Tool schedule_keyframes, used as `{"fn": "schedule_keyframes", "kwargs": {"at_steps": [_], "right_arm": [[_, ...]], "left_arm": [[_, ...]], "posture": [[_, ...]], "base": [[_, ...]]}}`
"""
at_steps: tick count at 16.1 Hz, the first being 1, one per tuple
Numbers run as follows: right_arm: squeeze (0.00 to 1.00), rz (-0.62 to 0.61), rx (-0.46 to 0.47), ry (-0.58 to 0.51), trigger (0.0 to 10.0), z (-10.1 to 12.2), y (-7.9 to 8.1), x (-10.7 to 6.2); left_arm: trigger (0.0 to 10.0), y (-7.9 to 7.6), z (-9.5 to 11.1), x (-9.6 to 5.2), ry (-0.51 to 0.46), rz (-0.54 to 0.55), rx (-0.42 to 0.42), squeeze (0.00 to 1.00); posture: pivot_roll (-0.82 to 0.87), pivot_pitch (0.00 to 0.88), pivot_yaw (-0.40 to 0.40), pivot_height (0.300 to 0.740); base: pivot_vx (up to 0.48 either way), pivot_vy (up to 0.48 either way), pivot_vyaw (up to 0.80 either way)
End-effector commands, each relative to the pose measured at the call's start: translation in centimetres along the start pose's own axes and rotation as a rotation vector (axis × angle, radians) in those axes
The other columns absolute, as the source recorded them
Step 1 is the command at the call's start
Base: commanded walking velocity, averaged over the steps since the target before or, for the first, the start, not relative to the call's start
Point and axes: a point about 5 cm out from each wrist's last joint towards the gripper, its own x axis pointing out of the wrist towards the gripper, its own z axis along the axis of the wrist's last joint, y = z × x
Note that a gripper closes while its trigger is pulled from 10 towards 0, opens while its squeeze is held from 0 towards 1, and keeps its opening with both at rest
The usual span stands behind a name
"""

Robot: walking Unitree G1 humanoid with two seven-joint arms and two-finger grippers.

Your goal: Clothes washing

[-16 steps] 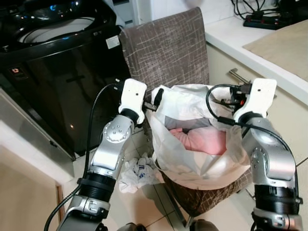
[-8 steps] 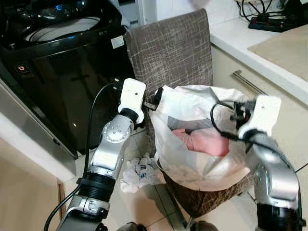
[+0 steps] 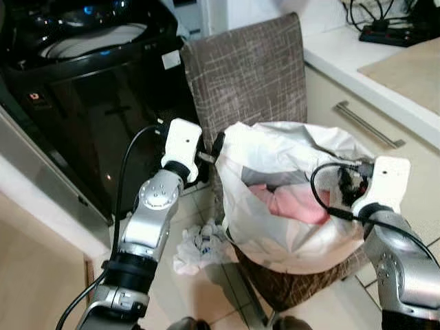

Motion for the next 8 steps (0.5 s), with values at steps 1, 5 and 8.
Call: {"fn": "schedule_keyframes", "kwargs": {"at_steps": [1,5,8], "right_arm": [[1.00,0.016,0.028,0.012,10.0,0.0,0.5,-0.4],[1.00,-0.014,0.086,0.071,10.0,-0.7,0.0,-0.4],[1.00,-0.015,0.107,0.089,10.0,-0.7,0.1,-0.4]], "left_arm": [[10.0,0.3,0.0,-0.1,0.005,0.008,0.010,0.00],[10.0,-0.2,-1.5,-1.9,0.053,-0.211,0.026,0.00],[10.0,-0.3,-2.7,-4.3,0.112,-0.411,0.047,0.00]], "posture": [[-0.28,0.036,0.105,0.740],[-0.28,0.041,0.106,0.740],[-0.28,0.048,0.110,0.740]], "base": [[0.000,0.000,0.00],[0.000,0.000,0.00],[0.000,0.000,0.00]]}}
